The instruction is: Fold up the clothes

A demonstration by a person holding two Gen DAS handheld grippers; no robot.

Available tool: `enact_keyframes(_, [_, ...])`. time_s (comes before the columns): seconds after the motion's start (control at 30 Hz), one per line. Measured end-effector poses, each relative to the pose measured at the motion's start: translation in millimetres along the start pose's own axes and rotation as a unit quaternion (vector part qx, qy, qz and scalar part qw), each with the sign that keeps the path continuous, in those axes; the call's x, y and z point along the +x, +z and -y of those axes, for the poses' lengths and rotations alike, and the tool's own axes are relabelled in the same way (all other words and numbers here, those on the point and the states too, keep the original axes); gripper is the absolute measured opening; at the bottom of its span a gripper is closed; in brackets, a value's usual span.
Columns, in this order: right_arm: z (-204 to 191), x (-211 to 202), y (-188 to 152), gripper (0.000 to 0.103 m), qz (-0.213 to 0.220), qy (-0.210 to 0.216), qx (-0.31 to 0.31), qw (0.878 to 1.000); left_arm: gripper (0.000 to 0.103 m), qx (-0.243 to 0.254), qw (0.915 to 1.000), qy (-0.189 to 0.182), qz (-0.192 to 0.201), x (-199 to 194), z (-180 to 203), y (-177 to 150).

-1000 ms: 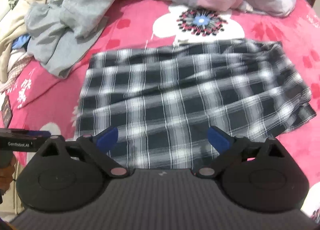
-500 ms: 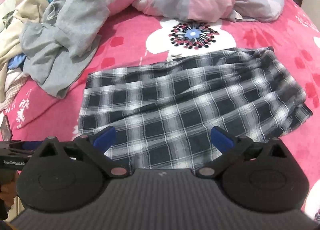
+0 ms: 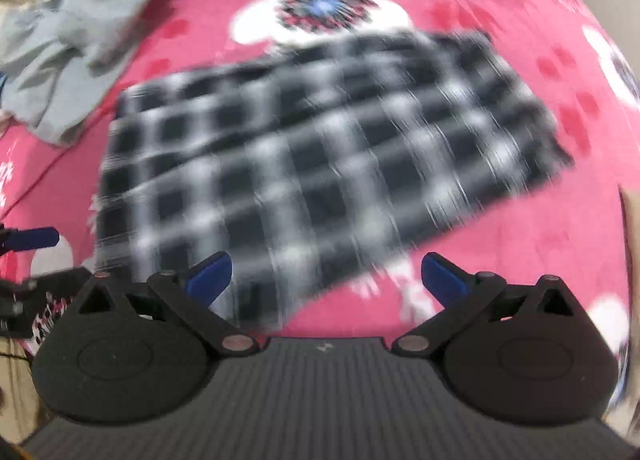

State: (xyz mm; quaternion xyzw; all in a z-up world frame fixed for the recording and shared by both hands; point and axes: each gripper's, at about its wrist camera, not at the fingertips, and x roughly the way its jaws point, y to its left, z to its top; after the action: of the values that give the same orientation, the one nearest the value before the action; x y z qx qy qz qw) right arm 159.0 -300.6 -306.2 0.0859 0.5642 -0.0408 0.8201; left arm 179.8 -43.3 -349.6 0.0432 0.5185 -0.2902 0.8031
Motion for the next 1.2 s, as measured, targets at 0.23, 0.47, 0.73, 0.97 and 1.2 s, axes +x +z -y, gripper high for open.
enact_keyframes(0.23, [22, -8, -32, 0.1, 0.003, 0.014, 0.067, 0.998, 0.077, 0.113, 0.9933, -0.011, -0.019, 25, 49, 6])
enact_keyframes(0.47, [32, -12, -50, 0.099, 0.017, 0.045, 0.113, 0.992, 0.038, 0.212, 0.9755, 0.003, -0.059, 64, 83, 12])
enact_keyframes(0.73, [43, -16, -64, 0.096, 0.025, 0.071, 0.155, 0.985, 0.003, 0.231, 0.9702, 0.001, -0.075, 75, 84, 20])
enact_keyframes(0.97, [47, -2, -62, 0.062, 0.023, 0.143, 0.207, 0.968, 0.002, 0.177, 0.9832, -0.013, -0.043, 57, 71, 34])
enact_keyframes(1.2, [69, 58, -54, 0.048, -0.046, 0.298, 0.396, 0.867, 0.002, 0.191, 0.9809, -0.016, -0.033, 52, 73, 28])
